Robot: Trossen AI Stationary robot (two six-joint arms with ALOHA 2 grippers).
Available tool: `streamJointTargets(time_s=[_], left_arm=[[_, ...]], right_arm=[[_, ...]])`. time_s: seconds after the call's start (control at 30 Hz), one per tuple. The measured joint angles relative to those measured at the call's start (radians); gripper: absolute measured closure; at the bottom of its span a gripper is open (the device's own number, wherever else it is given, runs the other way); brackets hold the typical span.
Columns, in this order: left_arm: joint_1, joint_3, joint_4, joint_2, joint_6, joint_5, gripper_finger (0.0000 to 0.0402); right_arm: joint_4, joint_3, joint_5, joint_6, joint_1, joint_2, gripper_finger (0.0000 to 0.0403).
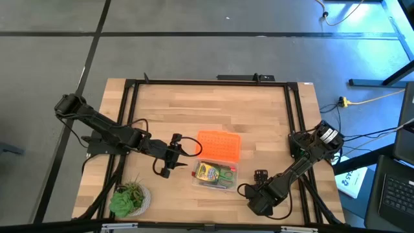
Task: Pack school essentials
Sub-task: Put the pink sticky note into the orange supply box
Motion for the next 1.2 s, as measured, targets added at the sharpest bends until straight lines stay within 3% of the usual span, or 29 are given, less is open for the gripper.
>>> streamJointTargets(time_s=[0.23,0.37,1.2], left_arm=[[0.0,0.0,0.0,0.0,0.0,0.0,0.0237],[0.0,0.0,0.0,0.0,0.0,0.0,0.0237],[0.0,0.0,0.0,0.0,0.0,0.0,0.0237]], right_arm=[[0.016,-0.002,-0.005,0.011,-0.004,0.0,0.0004],[0.031,-0.002,-0.059,0.035,-0.017,0.001,0.0004],[0.05,-0.002,-0.082,0.158,-0.04,-0.009,0.0004]])
